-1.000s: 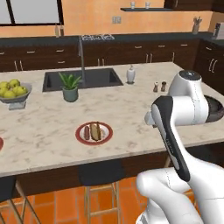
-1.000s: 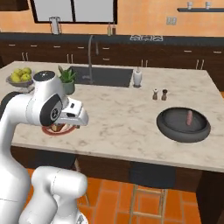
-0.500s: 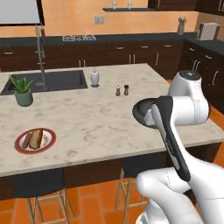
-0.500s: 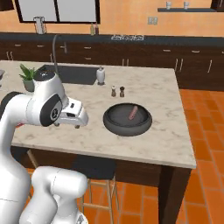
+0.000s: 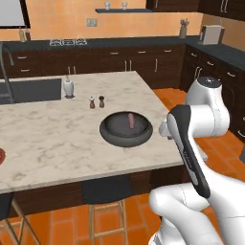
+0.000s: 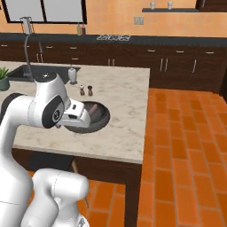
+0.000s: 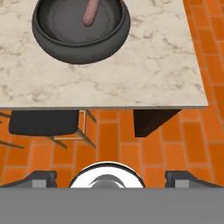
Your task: Place one bun and one sausage from the bowl on each plate.
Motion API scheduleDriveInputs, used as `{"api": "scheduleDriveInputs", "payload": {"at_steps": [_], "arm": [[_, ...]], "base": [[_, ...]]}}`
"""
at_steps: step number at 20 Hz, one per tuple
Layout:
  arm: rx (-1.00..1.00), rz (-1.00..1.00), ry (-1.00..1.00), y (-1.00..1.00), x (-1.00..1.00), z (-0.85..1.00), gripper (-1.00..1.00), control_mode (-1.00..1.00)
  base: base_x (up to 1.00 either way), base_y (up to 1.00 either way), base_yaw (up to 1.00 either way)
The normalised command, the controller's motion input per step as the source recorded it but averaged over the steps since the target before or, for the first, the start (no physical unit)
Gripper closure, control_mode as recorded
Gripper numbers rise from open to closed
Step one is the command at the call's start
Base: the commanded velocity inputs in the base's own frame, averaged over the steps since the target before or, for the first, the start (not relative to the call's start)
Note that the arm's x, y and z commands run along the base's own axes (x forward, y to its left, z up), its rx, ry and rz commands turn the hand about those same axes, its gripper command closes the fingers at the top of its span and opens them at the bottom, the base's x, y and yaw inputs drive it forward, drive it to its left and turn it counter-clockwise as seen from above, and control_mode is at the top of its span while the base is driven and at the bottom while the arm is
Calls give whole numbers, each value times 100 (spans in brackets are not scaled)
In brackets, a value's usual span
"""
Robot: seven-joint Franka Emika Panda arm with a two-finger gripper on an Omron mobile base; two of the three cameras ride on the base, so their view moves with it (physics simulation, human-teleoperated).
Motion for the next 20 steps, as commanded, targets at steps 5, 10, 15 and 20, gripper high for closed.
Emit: {"api": "scheduleDriveInputs", "payload": {"at_steps": [5,10,15,20], "arm": [[0,0,0,0,0,0,-100,100],[0,0,0,0,0,0,-100,100],[0,0,0,0,0,0,-100,100],[0,0,0,0,0,0,-100,100]], "base": [[25,-33,-6],[42,20,-4],[38,64,-2],[46,17,0]]}}
